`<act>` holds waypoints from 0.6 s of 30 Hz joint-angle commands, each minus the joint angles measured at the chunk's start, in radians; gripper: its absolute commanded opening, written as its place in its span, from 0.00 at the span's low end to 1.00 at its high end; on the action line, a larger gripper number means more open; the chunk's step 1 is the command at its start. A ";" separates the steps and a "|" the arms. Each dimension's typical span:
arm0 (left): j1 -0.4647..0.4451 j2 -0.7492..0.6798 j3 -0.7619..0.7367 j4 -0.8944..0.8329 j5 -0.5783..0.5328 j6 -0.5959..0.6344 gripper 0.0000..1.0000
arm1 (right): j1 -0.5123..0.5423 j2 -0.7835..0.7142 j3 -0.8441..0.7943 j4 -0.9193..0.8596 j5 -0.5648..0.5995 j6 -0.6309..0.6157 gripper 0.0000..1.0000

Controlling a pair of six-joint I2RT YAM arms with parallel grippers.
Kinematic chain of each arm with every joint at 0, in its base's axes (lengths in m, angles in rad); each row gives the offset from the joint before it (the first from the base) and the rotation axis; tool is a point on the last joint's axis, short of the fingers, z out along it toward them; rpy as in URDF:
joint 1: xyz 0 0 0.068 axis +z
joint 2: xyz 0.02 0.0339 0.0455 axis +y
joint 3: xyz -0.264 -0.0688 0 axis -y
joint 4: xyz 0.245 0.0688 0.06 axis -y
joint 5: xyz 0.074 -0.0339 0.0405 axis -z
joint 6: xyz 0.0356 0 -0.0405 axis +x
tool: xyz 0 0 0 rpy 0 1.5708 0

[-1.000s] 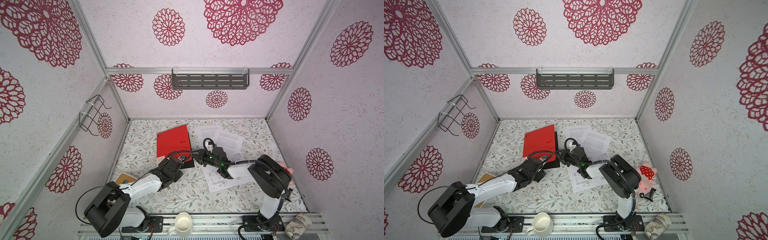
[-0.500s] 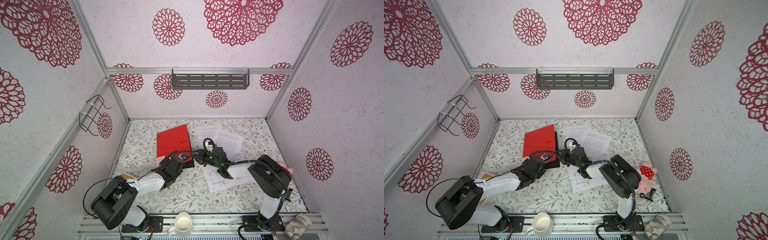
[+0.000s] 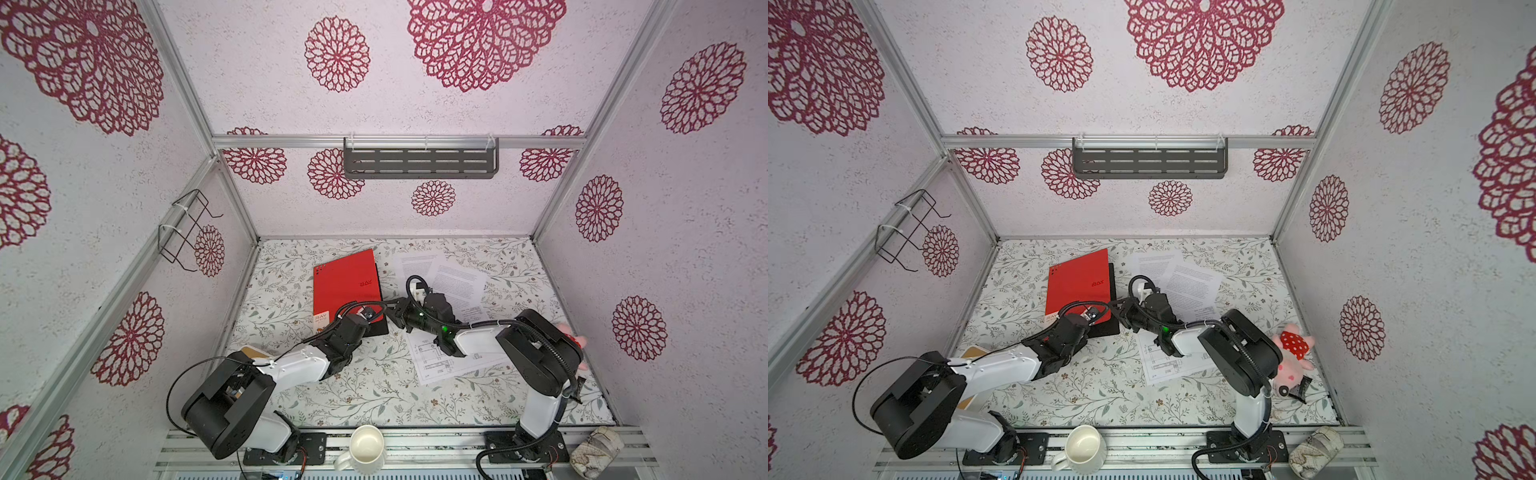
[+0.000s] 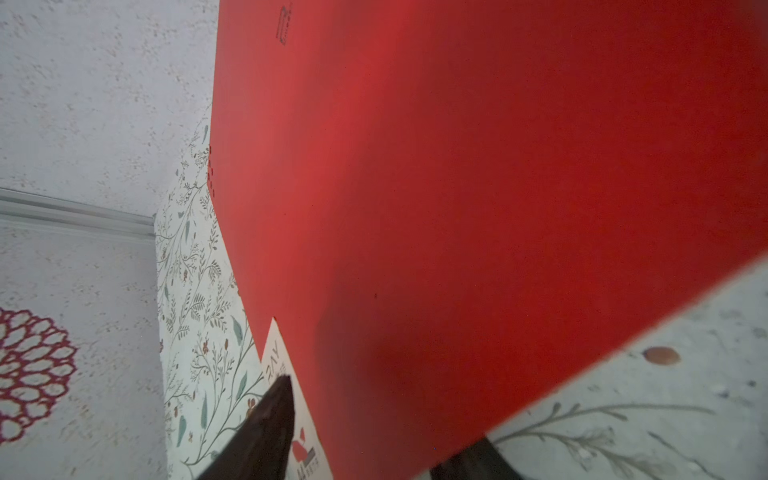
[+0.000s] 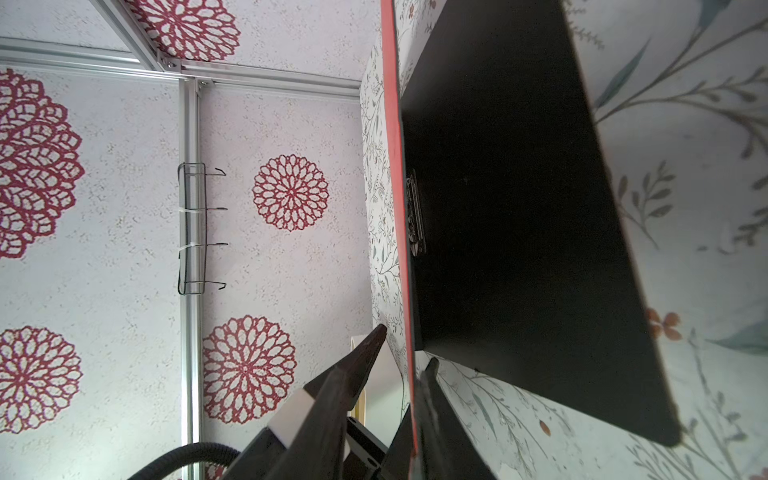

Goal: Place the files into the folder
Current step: 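Pull the red cover open with the left gripper while the right gripper releases it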

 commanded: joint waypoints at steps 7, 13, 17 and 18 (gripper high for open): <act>-0.007 -0.039 0.018 0.018 -0.034 0.013 0.25 | -0.011 -0.036 0.034 0.000 -0.013 -0.008 0.39; -0.006 -0.100 0.026 0.019 -0.057 -0.014 0.22 | -0.030 -0.074 0.047 -0.100 -0.003 -0.063 0.49; -0.006 -0.150 0.036 0.017 -0.069 -0.065 0.19 | -0.045 -0.094 0.063 -0.218 0.006 -0.124 0.52; -0.006 -0.166 0.039 0.016 -0.071 -0.083 0.19 | -0.047 -0.094 0.072 -0.265 0.008 -0.146 0.54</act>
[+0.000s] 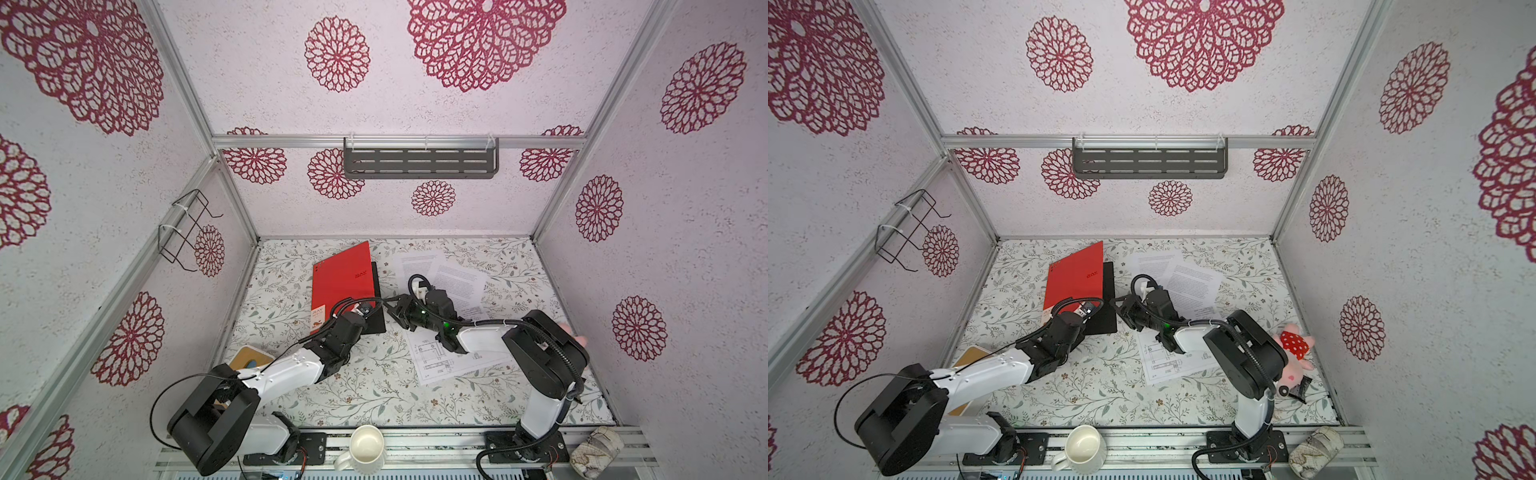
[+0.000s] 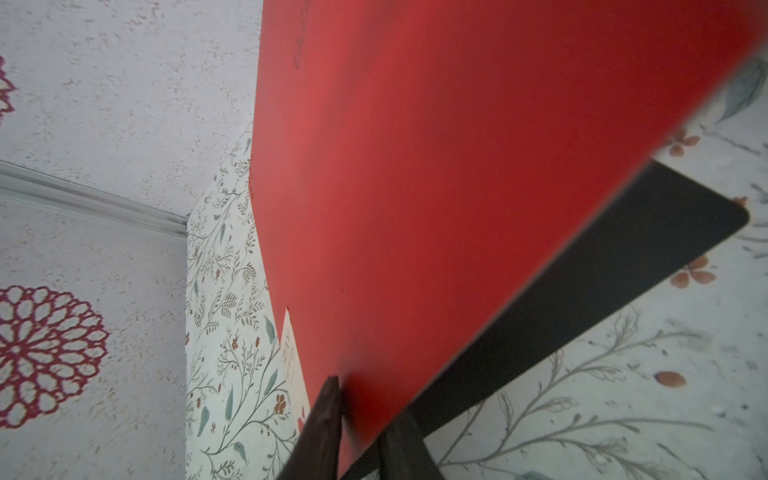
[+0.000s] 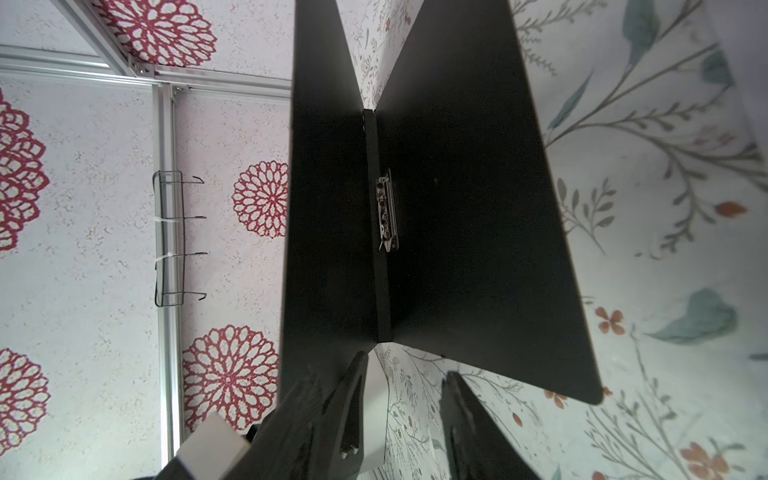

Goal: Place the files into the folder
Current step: 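Pull the red cover open with the left gripper while the right gripper releases it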

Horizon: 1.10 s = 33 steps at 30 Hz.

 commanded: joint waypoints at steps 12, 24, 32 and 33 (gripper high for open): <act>0.040 -0.189 0.072 0.009 0.002 -0.205 0.15 | -0.012 0.006 0.105 -0.258 -0.004 -0.168 0.58; 0.141 -0.173 0.084 -0.004 0.104 -0.296 0.00 | -0.012 0.002 0.104 -0.266 -0.007 -0.170 0.58; 0.166 -0.210 0.091 -0.012 0.149 -0.308 0.00 | -0.012 0.012 0.112 -0.284 -0.005 -0.167 0.58; 0.167 -0.224 0.092 -0.009 0.157 -0.315 0.00 | -0.013 0.016 0.118 -0.296 -0.005 -0.172 0.58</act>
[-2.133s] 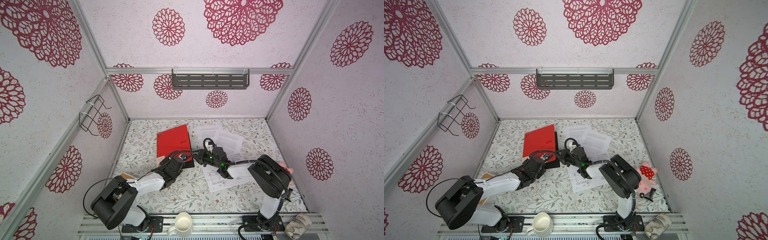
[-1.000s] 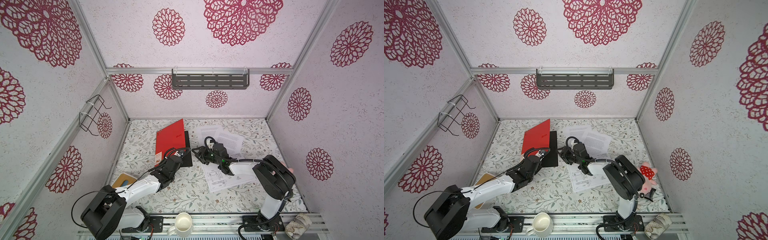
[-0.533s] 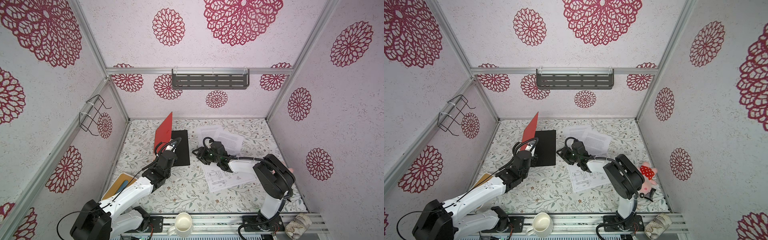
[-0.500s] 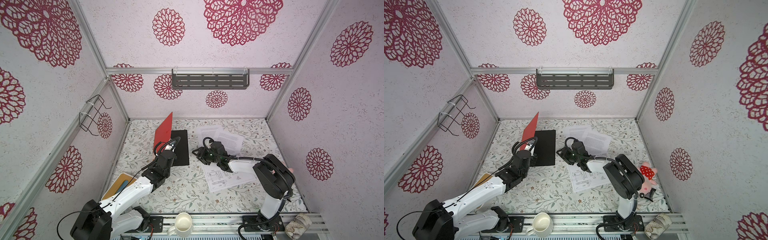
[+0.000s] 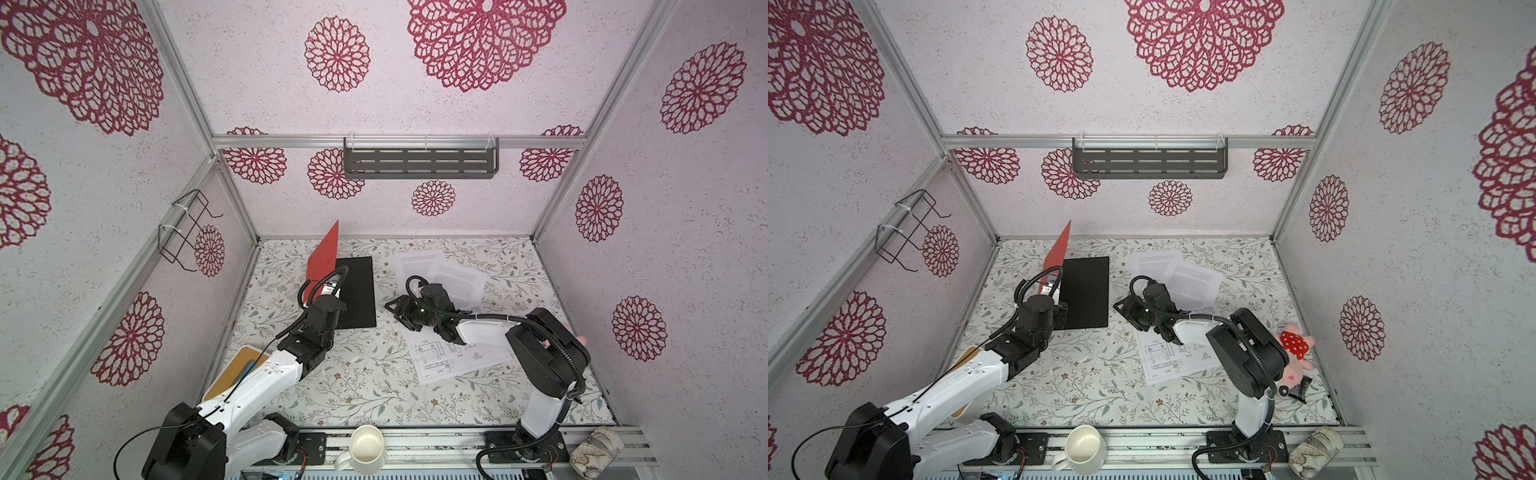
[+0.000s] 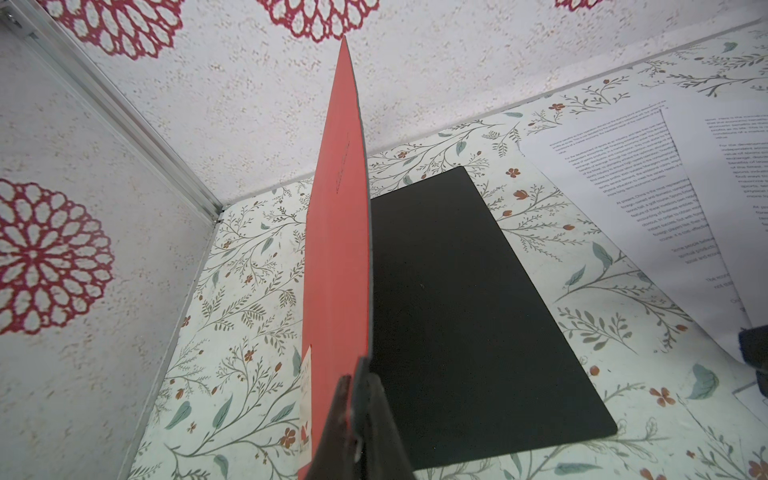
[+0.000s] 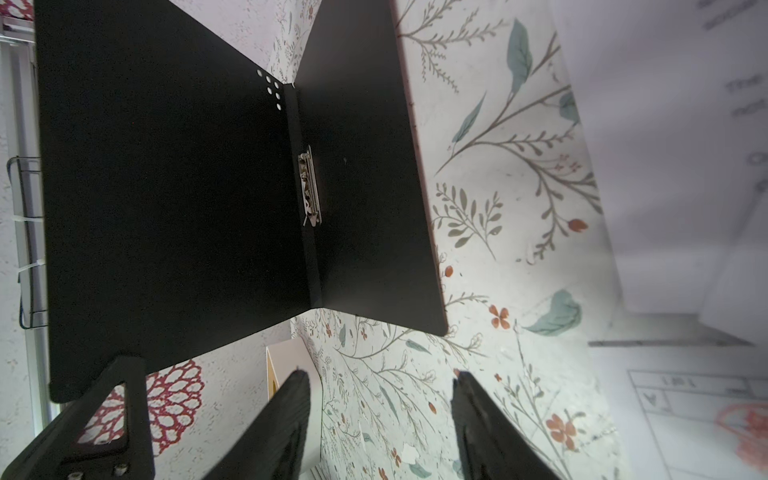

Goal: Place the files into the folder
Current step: 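Pull the red cover open with the left gripper while the right gripper releases it, then hold the red cover upright with left gripper while right gripper moves to papers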

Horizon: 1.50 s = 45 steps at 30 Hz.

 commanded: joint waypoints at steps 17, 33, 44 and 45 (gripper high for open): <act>0.079 -0.193 0.072 -0.054 0.114 -0.115 0.00 | -0.009 0.114 0.152 -0.123 -0.021 -0.087 0.66; 0.105 -0.213 0.151 -0.115 0.110 -0.195 0.00 | -0.057 0.032 0.116 -0.135 0.005 -0.115 0.68; 0.124 -0.228 0.107 -0.051 0.187 -0.261 0.00 | -0.152 -0.128 0.020 -0.189 0.036 -0.162 0.69; 0.125 -0.227 0.108 -0.050 0.192 -0.267 0.00 | -0.161 -0.143 0.011 -0.195 0.039 -0.166 0.69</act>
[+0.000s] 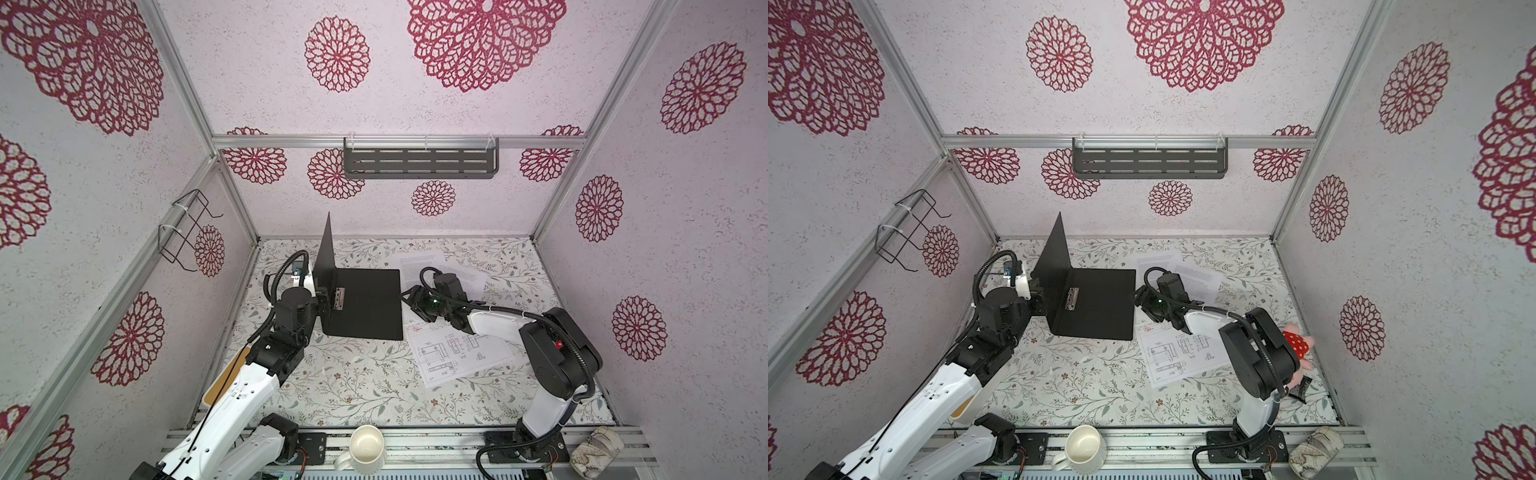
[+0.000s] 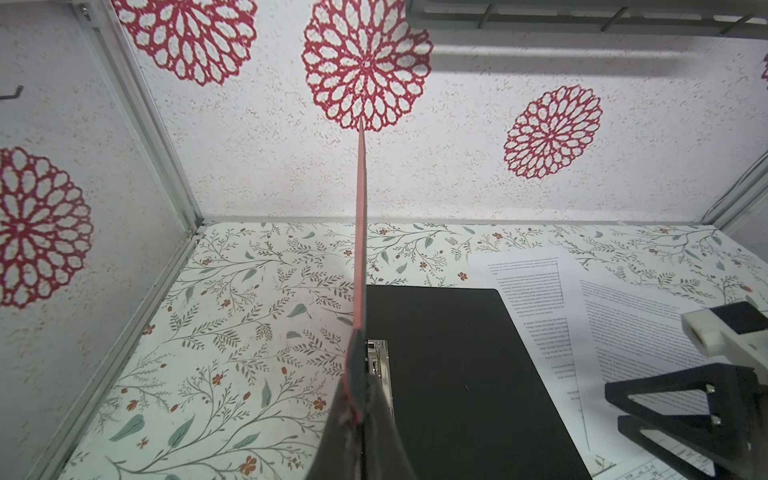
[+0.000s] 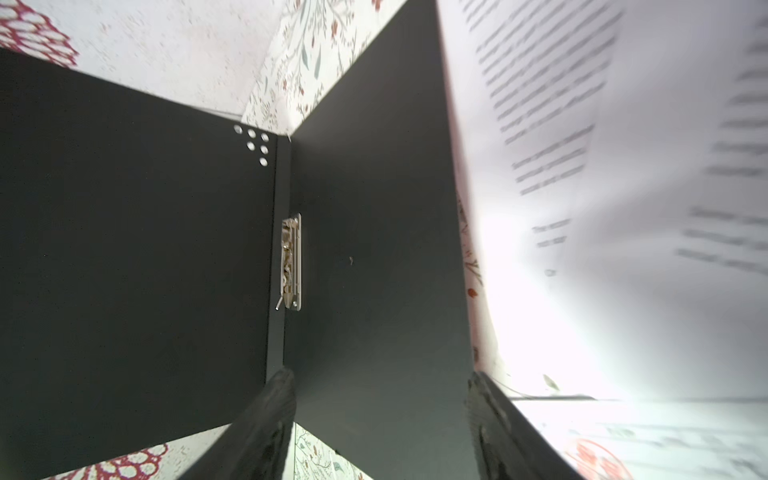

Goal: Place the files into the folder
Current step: 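Hold the red cover upright with left gripper while right gripper moves to papers, then lower the raised red cover flat onto the table with the left gripper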

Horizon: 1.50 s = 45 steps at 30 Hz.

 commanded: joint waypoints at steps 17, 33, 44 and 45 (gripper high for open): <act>0.012 -0.013 -0.035 0.179 0.121 -0.183 0.00 | -0.112 -0.215 -0.127 -0.101 0.054 -0.080 0.69; -0.012 -0.059 -0.179 0.336 0.161 -0.330 0.00 | -0.149 -0.277 -0.203 -0.162 0.089 -0.114 0.70; -0.053 -0.098 -0.234 0.366 0.146 -0.398 0.00 | -0.152 -0.281 -0.202 -0.173 0.098 -0.114 0.70; -0.057 -0.103 -0.242 0.356 0.144 -0.398 0.00 | -0.153 -0.280 -0.201 -0.175 0.098 -0.114 0.70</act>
